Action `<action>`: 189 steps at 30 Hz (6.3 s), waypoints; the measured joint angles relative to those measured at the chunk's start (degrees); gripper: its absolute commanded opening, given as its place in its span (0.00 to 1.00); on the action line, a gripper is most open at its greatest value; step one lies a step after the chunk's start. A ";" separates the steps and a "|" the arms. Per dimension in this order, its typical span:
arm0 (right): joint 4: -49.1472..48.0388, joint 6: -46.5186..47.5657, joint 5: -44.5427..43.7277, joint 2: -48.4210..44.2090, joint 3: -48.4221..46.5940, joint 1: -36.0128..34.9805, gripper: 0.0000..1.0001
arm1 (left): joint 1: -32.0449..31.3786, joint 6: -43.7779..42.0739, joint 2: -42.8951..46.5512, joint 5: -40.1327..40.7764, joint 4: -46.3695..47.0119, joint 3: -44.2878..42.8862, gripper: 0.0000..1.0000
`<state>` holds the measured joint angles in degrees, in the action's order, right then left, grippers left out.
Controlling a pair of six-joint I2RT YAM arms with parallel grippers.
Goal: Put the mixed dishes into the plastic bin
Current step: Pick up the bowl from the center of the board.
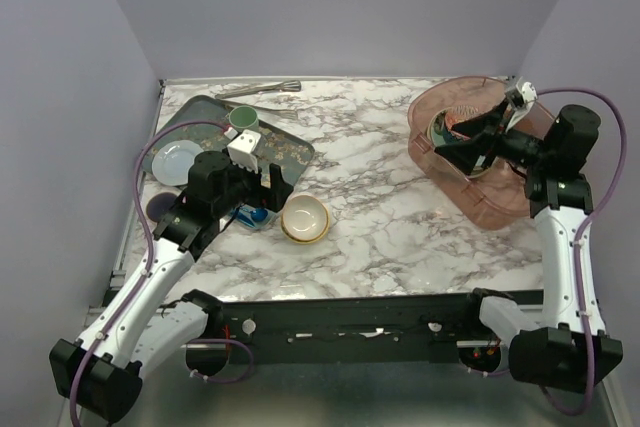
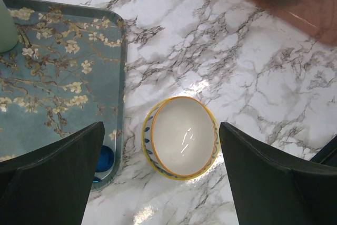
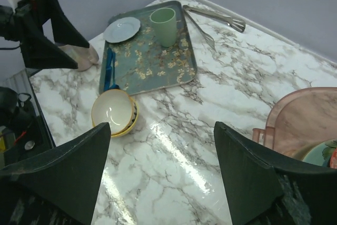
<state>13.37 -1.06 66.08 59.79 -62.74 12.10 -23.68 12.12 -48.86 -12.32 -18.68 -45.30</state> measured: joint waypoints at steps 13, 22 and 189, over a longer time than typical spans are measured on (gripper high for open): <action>-0.33 4.07 5.64 -7.10 9.44 -0.92 1.00 | 0.00 2.03 -0.94 -0.46 -0.15 0.11 0.99; -0.17 7.15 6.54 -10.01 11.32 -0.92 1.00 | -0.48 6.32 -1.18 -0.79 -2.82 0.11 0.99; 5.79 11.52 -27.71 1.73 11.39 -24.20 0.72 | -44.85 37.35 -41.18 59.56 -3.26 -29.29 0.00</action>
<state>19.16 10.46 38.37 61.52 -51.35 -12.10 -68.53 49.47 -90.04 47.24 -21.93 -74.59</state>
